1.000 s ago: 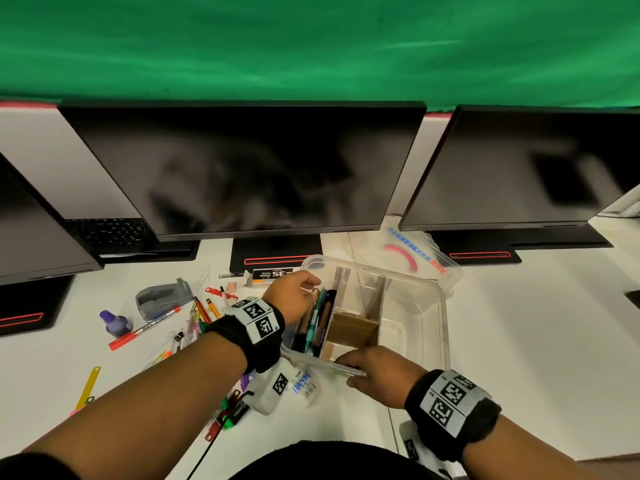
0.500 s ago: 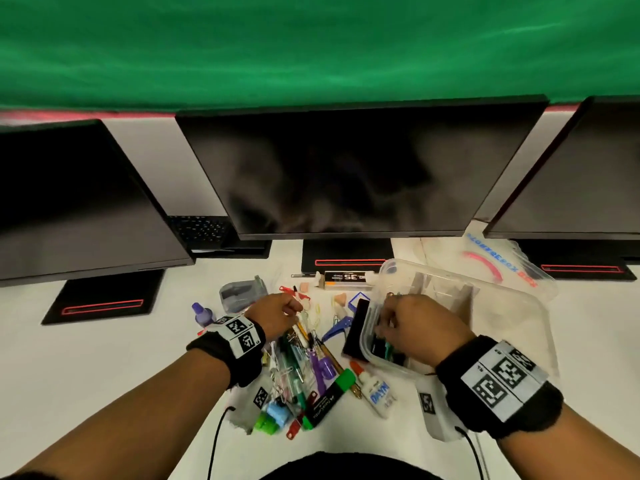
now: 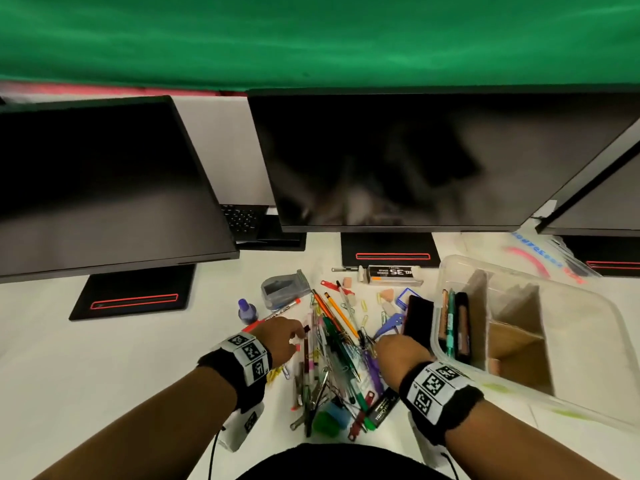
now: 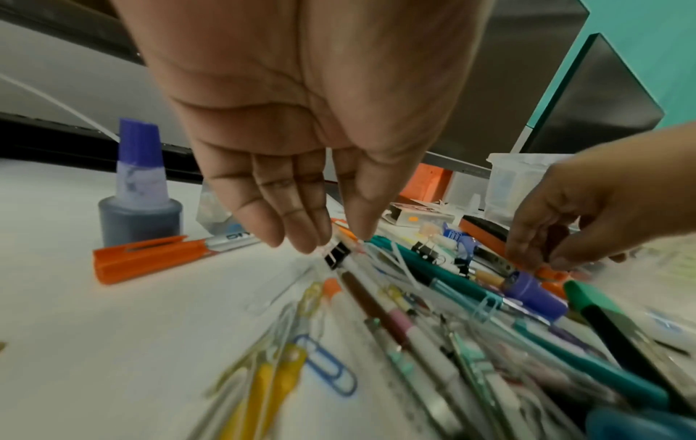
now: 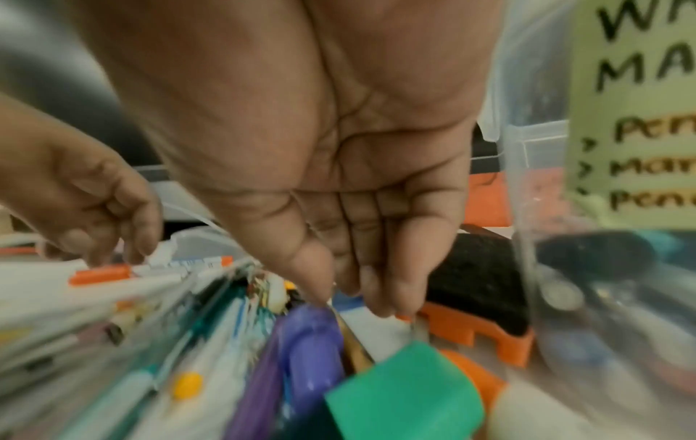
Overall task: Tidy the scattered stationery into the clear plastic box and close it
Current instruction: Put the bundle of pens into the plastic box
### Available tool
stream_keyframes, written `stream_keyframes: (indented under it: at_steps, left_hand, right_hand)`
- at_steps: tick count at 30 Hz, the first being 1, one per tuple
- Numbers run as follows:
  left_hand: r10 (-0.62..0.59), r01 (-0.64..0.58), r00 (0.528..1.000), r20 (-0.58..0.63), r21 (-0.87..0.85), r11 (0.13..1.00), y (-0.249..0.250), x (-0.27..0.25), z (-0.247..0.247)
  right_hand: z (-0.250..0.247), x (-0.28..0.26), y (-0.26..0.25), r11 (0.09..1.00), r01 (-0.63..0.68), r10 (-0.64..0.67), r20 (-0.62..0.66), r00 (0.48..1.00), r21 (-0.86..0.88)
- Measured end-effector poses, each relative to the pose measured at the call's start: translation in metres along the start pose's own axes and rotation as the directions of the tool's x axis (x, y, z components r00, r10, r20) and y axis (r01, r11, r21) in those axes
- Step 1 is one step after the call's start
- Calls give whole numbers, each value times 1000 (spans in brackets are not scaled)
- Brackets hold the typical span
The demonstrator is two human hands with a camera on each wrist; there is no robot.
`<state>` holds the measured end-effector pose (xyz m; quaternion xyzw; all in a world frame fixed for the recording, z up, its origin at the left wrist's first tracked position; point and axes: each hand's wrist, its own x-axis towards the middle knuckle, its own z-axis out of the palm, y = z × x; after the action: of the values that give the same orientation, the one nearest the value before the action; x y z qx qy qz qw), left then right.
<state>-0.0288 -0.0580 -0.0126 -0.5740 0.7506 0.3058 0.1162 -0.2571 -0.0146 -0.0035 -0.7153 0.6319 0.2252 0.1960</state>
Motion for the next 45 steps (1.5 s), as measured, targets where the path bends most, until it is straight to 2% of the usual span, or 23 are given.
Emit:
stream_keyframes:
  at_steps: [5,10,13,15,18,22,27,33,41,45]
  left_hand:
    - [71,-76,996,49,103,992,-14,4,4]
    - [135,-138,990,41,83,987,-13,10,3]
    - [81,-81,997,7,126,989,-6,14,5]
    - [9,-14,1000,30,147,989,0,16,10]
    - [-29,14,994,109,136,991,8,18,23]
    - [-46,37,995,87,105,994,16,21,29]
    - [-144,138,987,69,85,987,13,20,19]
    - [-151,148,983,105,40,988,9,12,16]
    - [-181,170,981,-75,-142,975,2,13,-8]
    - [-249,213,952,-180,-194,957,-2,20,-13]
  right_hand:
    - [13,9,-8,991,-135,135,-5,991,0]
    - [14,21,-14,970,-222,224,-10,974,98]
    - [14,27,-18,956,-265,269,-7,963,127]
    - [17,29,-21,948,-286,289,-3,957,138]
    - [26,31,-20,933,-274,277,18,961,232]
    - [24,33,-16,893,-277,298,-5,955,356]
    - [7,45,-15,858,-241,321,-109,941,453]
    - [-10,71,-26,855,-137,281,-224,933,501]
    - [-10,90,-32,909,-82,182,-213,960,408]
    - [-8,89,-33,937,-86,163,-206,965,340]
